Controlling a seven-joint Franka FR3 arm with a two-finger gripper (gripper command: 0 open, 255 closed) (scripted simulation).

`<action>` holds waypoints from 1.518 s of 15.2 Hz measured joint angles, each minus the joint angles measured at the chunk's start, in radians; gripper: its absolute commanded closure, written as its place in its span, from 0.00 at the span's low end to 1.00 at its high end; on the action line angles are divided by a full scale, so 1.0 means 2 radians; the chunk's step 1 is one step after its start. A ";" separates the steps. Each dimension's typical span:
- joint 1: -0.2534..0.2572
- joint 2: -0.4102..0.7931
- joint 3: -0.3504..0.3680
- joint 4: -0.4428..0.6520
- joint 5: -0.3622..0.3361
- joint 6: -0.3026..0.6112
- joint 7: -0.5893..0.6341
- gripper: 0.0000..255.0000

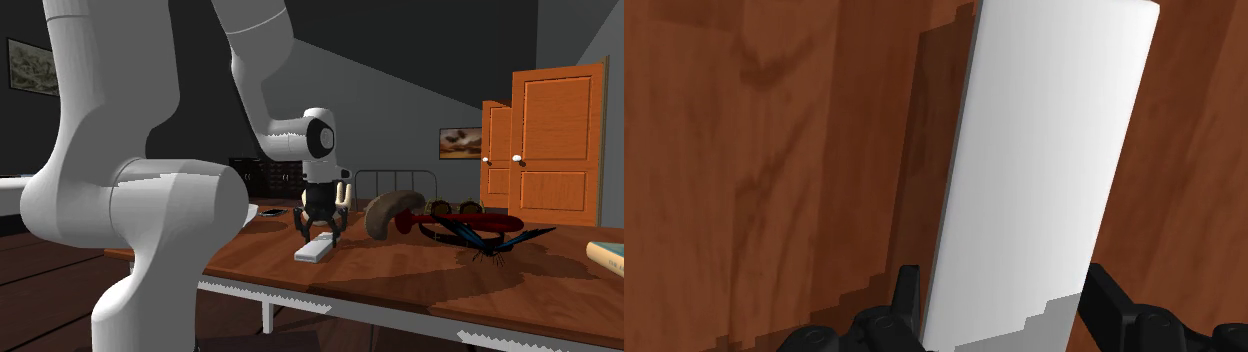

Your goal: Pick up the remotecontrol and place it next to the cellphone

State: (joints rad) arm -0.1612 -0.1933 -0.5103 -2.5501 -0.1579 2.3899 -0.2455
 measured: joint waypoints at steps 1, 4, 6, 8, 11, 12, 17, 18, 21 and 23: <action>0.000 0.000 0.000 0.000 0.000 0.000 0.000 1.00; 0.000 0.000 0.000 0.000 0.000 0.000 0.000 1.00; 0.000 0.000 0.000 0.000 0.000 0.000 0.000 1.00; 0.000 -0.002 0.001 0.001 -0.001 -0.004 0.001 1.00; -0.002 -0.016 0.004 0.009 -0.006 -0.024 0.005 1.00; -0.003 -0.022 0.005 0.011 -0.008 -0.031 0.006 1.00; -0.005 -0.045 0.013 0.028 -0.014 -0.071 0.013 1.00; -0.005 -0.050 0.015 0.031 -0.015 -0.078 0.015 1.00; -0.006 -0.061 0.018 0.043 -0.017 -0.101 0.015 1.00; -0.007 -0.070 0.021 0.050 -0.019 -0.116 0.017 1.00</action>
State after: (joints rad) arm -0.1749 -0.3326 -0.4691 -2.4509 -0.1955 2.1578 -0.2115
